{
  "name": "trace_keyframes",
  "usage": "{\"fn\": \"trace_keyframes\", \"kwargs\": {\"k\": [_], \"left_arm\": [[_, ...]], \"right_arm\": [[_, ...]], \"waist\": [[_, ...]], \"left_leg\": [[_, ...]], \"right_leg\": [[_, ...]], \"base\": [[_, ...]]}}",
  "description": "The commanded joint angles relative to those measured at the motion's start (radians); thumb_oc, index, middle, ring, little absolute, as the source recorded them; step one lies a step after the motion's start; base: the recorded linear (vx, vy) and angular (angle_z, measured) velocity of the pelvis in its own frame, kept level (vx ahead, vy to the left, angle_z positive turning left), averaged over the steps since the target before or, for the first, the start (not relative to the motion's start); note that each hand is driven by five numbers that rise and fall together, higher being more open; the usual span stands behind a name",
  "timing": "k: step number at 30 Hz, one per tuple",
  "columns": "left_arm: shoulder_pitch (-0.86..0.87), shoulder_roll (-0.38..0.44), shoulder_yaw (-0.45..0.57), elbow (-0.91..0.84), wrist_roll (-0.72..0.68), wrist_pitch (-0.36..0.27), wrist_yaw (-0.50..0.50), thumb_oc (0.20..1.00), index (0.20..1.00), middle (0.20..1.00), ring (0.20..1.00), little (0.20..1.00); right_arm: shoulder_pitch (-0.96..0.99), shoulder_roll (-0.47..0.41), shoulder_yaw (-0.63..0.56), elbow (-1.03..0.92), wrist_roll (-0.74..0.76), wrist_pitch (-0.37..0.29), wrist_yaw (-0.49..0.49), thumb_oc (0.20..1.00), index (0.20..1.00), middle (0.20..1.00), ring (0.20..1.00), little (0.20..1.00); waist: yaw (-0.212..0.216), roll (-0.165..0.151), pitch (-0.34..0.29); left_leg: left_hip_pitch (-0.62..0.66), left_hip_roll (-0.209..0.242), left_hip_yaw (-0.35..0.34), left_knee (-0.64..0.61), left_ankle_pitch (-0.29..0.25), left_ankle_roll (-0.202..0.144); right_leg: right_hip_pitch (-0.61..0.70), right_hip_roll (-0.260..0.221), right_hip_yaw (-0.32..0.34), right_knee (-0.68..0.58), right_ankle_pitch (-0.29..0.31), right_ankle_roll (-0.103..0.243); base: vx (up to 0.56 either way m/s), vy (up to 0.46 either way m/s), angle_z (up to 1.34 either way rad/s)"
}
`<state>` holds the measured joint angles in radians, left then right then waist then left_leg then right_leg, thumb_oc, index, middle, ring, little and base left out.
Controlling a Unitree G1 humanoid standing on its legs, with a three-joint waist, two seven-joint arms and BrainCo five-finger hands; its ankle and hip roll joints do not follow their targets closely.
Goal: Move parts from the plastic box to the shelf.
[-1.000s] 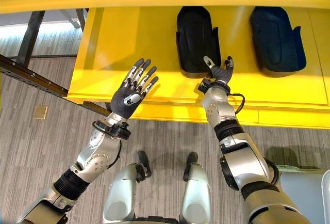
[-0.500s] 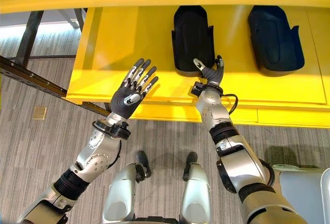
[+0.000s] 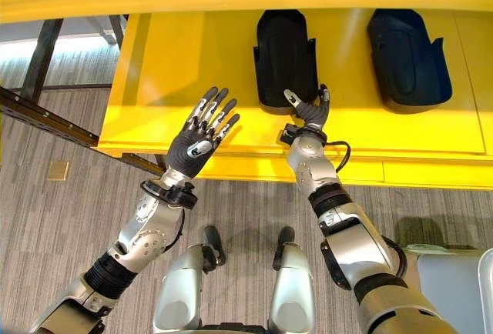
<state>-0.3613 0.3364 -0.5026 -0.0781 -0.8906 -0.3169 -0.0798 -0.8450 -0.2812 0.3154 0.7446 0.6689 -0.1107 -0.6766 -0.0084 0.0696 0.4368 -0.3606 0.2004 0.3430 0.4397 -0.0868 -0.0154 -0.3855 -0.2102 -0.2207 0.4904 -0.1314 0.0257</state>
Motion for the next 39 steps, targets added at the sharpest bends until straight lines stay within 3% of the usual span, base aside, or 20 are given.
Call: {"fn": "trace_keyframes", "kwargs": {"k": [1,9,14,21,25,28,33,36,37,39], "left_arm": [[-0.03,0.002,0.007,-0.153,0.028,-0.061,0.011,1.0,1.0,1.0,1.0,1.0],[-0.013,-0.008,-0.005,-0.166,0.057,-0.095,0.038,1.0,1.0,1.0,1.0,1.0],[0.0,-0.018,-0.013,-0.171,0.074,-0.125,0.059,1.0,1.0,1.0,1.0,1.0],[0.019,-0.019,-0.009,-0.176,0.071,-0.146,0.067,1.0,1.0,1.0,1.0,1.0],[0.04,-0.023,-0.005,-0.175,0.067,-0.165,0.056,1.0,1.0,1.0,1.0,1.0],[0.062,-0.017,0.008,-0.182,0.057,-0.181,0.072,1.0,1.0,1.0,1.0,1.0],[0.152,-0.012,0.064,-0.213,0.066,-0.214,0.075,1.0,1.0,1.0,1.0,1.0],[0.213,-0.005,0.103,-0.232,0.063,-0.175,0.029,1.0,1.0,1.0,1.0,1.0],[0.252,0.002,0.124,-0.239,0.06,-0.148,0.001,1.0,1.0,1.0,1.0,1.0],[0.309,0.02,0.159,-0.246,0.057,-0.138,-0.01,1.0,1.0,1.0,1.0,1.0]], "right_arm": [[0.136,0.126,0.029,0.053,-0.046,0.011,-0.095,1.0,1.0,1.0,1.0,1.0],[0.171,0.116,-0.011,-0.132,-0.205,-0.097,-0.213,1.0,1.0,1.0,1.0,1.0],[0.202,0.122,-0.017,-0.259,-0.284,-0.087,-0.303,1.0,1.0,1.0,1.0,1.0],[0.244,0.132,-0.029,-0.349,-0.303,-0.06,-0.326,1.0,1.0,1.0,1.0,1.0],[0.271,0.121,-0.039,-0.385,-0.312,-0.087,-0.34,1.0,1.0,1.0,1.0,1.0],[0.323,0.1,-0.05,-0.462,-0.347,-0.084,-0.306,1.0,1.0,1.0,1.0,1.0],[0.501,0.055,-0.012,-0.655,-0.436,-0.054,-0.148,1.0,1.0,1.0,1.0,1.0],[0.61,-0.003,0.003,-0.761,-0.445,-0.056,-0.012,1.0,1.0,1.0,1.0,1.0],[0.667,-0.031,-0.004,-0.809,-0.458,-0.051,0.04,1.0,1.0,1.0,1.0,1.0],[0.737,-0.073,-0.029,-0.865,-0.442,-0.039,0.106,1.0,1.0,1.0,1.0,1.0]], "waist": [[0.029,0.017,0.083],[0.003,0.018,0.083],[-0.016,0.021,0.083],[-0.032,0.027,0.083],[-0.04,0.028,0.083],[-0.05,0.024,0.083],[-0.079,0.011,0.083],[-0.093,0.006,0.081],[-0.098,0.006,0.063],[-0.106,-0.002,0.039]], "left_leg": [[0.069,-0.05,-0.006,-0.061,-0.001,0.009],[0.071,-0.052,-0.002,-0.063,-0.007,0.013],[0.083,-0.057,0.004,-0.071,-0.01,0.014],[0.097,-0.06,0.01,-0.074,-0.014,0.014],[0.114,-0.065,0.011,-0.102,-0.004,0.012],[0.131,-0.065,0.011,-0.129,0.006,0.01],[0.195,-0.061,0.014,-0.218,0.041,-0.003],[0.254,-0.06,0.013,-0.287,0.071,-0.014],[0.265,-0.05,0.019,-0.327,0.106,-0.016],[0.29,-0.041,0.01,-0.369,0.128,-0.032]], "right_leg": [[0.019,0.005,-0.041,0.109,-0.058,0.007],[0.014,0.014,-0.025,0.108,-0.064,0.007],[0.017,0.016,-0.014,0.106,-0.07,0.004],[0.022,0.014,-0.008,0.111,-0.078,0.001],[0.034,0.021,-0.003,0.09,-0.074,0.002],[0.043,0.026,0.0,0.072,-0.069,0.004],[0.095,0.043,0.012,-0.025,-0.04,0.011],[0.154,0.05,0.014,-0.109,-0.009,0.02],[0.168,0.061,0.012,-0.16,0.027,0.016],[0.198,0.064,0.015,-0.214,0.045,0.023]], "base": [[0.0,0.0,0.0],[0.01,0.018,-0.02],[0.03,0.044,-0.06],[0.02,0.026,-0.08],[0.0,0.002,-0.01],[0.02,-0.006,-0.03],[0.02,-0.01,-0.02],[0.05,-0.016,-0.12],[0.04,-0.033,-0.08],[0.06,-0.021,-0.02]]}}
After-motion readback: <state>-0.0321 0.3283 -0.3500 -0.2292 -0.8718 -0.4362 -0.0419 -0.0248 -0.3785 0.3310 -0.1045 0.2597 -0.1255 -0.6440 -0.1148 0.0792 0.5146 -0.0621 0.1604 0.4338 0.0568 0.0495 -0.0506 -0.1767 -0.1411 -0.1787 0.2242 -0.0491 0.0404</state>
